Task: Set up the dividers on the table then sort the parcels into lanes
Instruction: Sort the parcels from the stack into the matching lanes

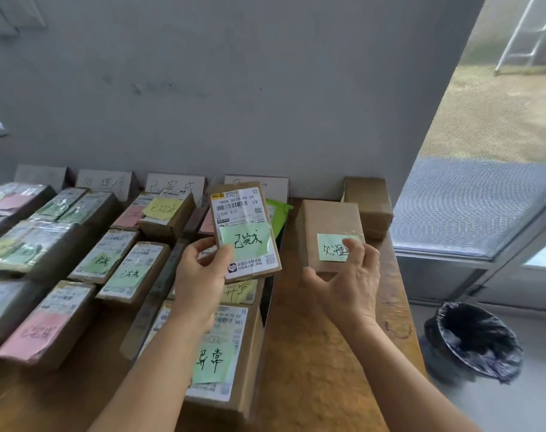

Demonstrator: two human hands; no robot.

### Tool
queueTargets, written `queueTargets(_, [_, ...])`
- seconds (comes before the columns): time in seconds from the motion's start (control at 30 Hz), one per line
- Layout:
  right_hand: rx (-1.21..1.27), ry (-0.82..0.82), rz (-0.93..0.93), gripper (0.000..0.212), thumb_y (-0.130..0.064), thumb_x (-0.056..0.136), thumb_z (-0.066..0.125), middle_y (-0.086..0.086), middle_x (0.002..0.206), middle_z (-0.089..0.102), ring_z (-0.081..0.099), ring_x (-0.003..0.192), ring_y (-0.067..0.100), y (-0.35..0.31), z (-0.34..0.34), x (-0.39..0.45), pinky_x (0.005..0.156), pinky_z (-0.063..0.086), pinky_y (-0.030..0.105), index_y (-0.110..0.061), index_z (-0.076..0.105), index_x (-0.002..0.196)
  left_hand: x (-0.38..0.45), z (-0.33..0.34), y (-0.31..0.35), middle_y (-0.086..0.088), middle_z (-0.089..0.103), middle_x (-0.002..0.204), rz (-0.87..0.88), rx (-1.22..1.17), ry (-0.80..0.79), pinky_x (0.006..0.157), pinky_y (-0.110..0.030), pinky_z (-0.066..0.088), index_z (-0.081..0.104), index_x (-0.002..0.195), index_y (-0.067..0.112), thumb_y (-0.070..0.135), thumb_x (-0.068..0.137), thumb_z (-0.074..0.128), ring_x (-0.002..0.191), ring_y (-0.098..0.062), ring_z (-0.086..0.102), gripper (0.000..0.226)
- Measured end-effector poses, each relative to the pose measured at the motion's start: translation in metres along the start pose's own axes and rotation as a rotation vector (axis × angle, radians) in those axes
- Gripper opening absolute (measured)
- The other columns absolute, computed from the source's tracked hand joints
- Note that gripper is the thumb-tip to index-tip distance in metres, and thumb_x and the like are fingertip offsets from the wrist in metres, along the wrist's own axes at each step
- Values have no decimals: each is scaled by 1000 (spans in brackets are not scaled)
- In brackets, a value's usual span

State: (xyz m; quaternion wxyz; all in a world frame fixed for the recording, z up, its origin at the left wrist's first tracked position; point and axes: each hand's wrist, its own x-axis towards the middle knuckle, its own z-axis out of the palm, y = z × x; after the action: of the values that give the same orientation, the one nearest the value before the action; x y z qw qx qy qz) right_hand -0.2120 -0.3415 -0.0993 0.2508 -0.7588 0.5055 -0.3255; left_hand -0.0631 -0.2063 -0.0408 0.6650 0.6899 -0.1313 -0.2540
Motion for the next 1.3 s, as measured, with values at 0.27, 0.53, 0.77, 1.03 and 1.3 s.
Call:
queueTargets(0.27, [56,22,-129,90,-53,61,75,-1,125,33,38,120,23,-74,-19,-60,105,38,48,-18,37,135,-23,-63,17,-5,72,93,36,-74,-54,58,-20,55,52,113,15,17,89,65,74,-10,72,27])
queueTargets(0.53, [70,-27,-163,82,-47,66,75,-3,123,31,38,118,22,-167,13,-139,105,37,47,-18,37,133,-28,-187,25,-4,72,97,32,6,-53,71,-28,58,51,112,23,17,91,64,83,-13,72,25])
queueTargets(0.77, [62,-58,-196,84,-50,67,75,-2,124,32,38,117,23,-217,46,-195,103,39,44,-19,35,134,-18,-282,4,-3,71,95,-102,239,32,72,-31,57,51,113,22,23,90,66,83,-14,70,28])
queueTargets(1.03, [48,-78,-231,82,-49,66,77,1,123,33,36,116,22,-237,66,-209,100,40,42,-18,36,131,-17,-300,-53,-3,63,105,-194,513,-45,70,-31,58,50,118,18,25,90,63,86,-15,64,31])
queueTargets(1.3, [32,-64,-255,82,-49,65,77,2,125,35,35,115,19,-239,79,-201,99,39,39,-17,38,130,-11,-290,-77,-4,61,119,-133,818,-24,68,-28,50,44,128,20,27,97,52,93,-17,60,33])
